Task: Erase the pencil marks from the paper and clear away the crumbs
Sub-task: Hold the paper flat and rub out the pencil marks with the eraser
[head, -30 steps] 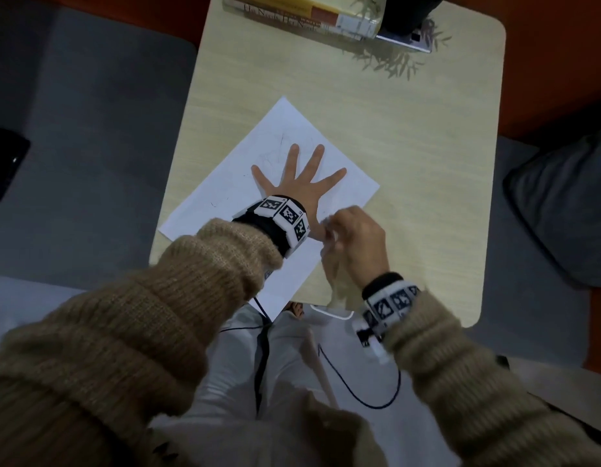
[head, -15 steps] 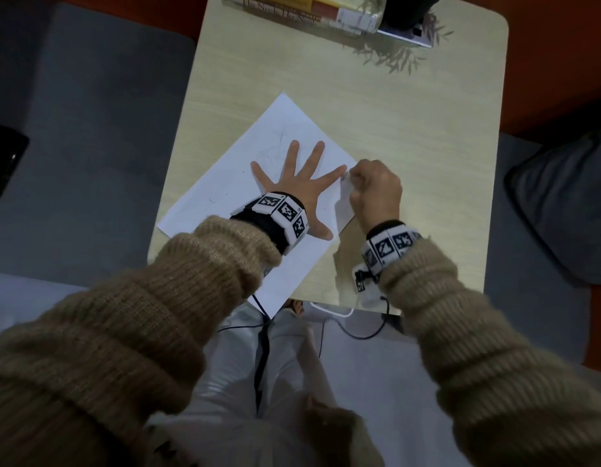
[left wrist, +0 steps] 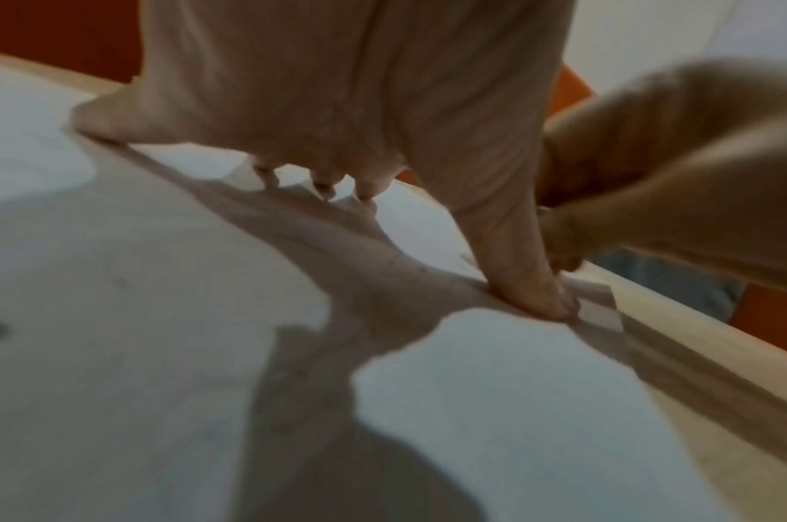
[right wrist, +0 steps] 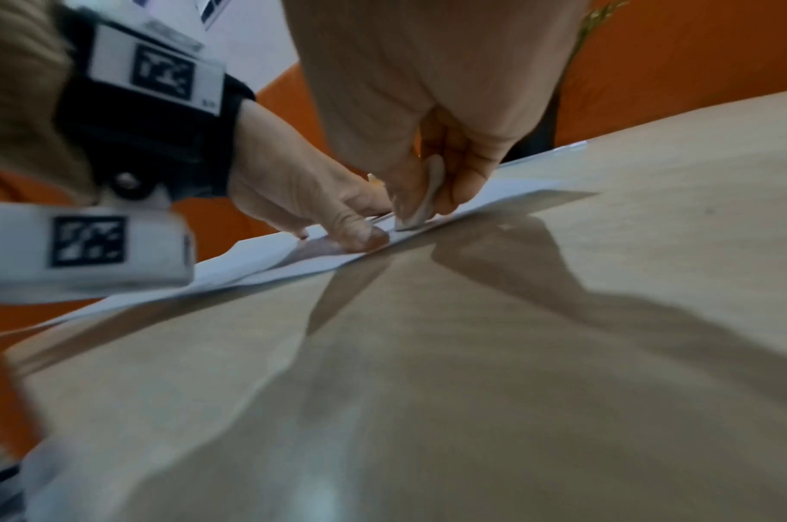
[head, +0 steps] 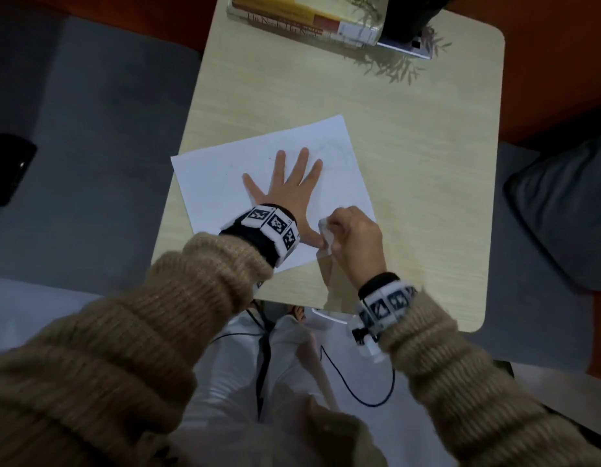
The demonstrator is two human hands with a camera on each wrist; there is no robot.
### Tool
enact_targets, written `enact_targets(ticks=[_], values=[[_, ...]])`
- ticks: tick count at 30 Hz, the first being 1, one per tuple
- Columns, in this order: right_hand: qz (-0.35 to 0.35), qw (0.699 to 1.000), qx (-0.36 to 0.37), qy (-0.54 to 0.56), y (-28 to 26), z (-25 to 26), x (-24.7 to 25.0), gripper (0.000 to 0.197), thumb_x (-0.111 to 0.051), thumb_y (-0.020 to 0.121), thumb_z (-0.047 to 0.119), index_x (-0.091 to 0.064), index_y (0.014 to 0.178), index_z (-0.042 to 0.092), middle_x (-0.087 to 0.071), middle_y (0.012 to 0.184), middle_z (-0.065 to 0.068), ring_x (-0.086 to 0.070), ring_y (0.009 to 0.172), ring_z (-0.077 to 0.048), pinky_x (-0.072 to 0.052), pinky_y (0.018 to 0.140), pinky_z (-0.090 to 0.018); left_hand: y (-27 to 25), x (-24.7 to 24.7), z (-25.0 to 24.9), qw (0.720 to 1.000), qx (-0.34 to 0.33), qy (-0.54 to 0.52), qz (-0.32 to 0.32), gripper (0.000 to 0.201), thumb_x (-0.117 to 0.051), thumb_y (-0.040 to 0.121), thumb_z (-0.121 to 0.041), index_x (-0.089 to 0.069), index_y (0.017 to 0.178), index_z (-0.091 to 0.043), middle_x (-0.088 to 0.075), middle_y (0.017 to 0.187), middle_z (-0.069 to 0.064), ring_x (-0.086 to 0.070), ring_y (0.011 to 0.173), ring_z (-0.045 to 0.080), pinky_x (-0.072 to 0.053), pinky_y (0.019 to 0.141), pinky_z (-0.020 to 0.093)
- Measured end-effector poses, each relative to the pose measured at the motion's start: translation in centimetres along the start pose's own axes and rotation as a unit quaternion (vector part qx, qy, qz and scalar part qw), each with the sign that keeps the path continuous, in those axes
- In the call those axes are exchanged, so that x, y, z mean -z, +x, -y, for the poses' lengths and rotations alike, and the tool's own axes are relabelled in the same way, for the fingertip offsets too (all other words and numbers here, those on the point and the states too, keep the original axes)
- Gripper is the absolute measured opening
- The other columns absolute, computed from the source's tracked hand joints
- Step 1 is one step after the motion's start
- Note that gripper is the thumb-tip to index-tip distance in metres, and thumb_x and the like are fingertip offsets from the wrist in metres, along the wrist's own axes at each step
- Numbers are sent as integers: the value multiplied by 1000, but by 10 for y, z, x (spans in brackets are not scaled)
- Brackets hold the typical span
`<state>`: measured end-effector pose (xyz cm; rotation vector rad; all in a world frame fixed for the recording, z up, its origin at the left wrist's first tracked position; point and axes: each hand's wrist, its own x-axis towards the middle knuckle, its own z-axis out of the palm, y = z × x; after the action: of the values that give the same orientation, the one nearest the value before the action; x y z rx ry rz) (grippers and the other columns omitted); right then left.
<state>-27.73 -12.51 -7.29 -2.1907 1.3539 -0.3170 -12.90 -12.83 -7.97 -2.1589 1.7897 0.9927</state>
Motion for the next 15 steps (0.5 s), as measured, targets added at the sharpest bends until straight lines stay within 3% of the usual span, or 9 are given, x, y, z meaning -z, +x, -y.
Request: enact_targets(ticks=[4, 6, 8, 10, 13, 15], values=[[-44, 996, -68, -23, 55, -7, 6, 9, -58, 73, -8, -61, 75, 0, -61, 76, -20, -58, 65, -33, -39, 55, -30, 2, 0, 0, 1000, 0, -3, 6, 141, -76, 51, -70, 25, 143, -38, 36, 151, -14, 32, 141, 25, 3, 98, 80], [-43, 998, -49, -23, 44, -1, 2, 4, -58, 74, -5, -59, 73, -1, -60, 75, -20, -56, 64, -32, -38, 55, -31, 2, -1, 0, 1000, 2, -7, 6, 140, -77, 51, -69, 24, 144, -38, 35, 151, -14, 31, 142, 25, 3, 97, 80], [1, 1000, -7, -12, 9, 12, -7, 3, -56, 69, 1, -55, 66, 1, -56, 70, -18, -53, 61, -28, -39, 52, -33, 2, -2, -1, 1000, 7, -5, -3, 135, -77, 56, -62, 24, 144, -39, 34, 152, -13, 29, 142, 26, 3, 97, 80], [21, 997, -26, 63, -1, 16, -5, 7, -53, 69, 5, -52, 61, 4, -55, 66, -16, -53, 61, -26, -42, 54, -35, 1, -1, 0, 1000, 7, -4, -3, 133, -76, 58, -60, 24, 144, -39, 34, 152, -12, 29, 142, 26, 2, 97, 81], [-45, 998, -51, 10, 40, -4, 5, 8, -53, 71, -3, -59, 67, -1, -59, 69, -22, -57, 61, -31, -37, 53, -32, 1, 2, 1, 1000, -2, -10, 5, 139, -77, 52, -66, 24, 144, -38, 35, 152, -13, 31, 142, 25, 4, 97, 80], [-50, 997, -62, -24, 48, -6, 7, 9, -52, 74, -6, -60, 72, -3, -60, 74, -24, -57, 63, -34, -33, 53, -29, 0, 2, 0, 1000, -2, -9, 8, 141, -78, 51, -68, 24, 144, -38, 35, 152, -13, 31, 141, 25, 4, 97, 80]])
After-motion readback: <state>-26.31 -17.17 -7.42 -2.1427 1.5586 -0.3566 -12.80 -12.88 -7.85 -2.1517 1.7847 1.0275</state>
